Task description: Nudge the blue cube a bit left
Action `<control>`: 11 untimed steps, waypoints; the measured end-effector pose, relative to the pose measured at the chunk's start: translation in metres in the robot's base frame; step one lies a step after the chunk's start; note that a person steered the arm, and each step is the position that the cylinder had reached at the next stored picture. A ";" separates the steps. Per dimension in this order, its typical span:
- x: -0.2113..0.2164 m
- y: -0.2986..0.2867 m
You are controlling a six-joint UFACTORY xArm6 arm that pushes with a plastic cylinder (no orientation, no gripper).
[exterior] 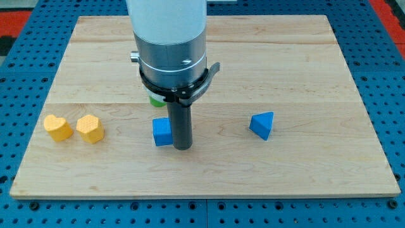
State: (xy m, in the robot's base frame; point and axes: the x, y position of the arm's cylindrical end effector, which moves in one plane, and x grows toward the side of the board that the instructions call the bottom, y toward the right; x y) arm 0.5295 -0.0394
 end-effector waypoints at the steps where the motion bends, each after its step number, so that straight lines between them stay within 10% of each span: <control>1: -0.007 0.000; 11: -0.013 -0.032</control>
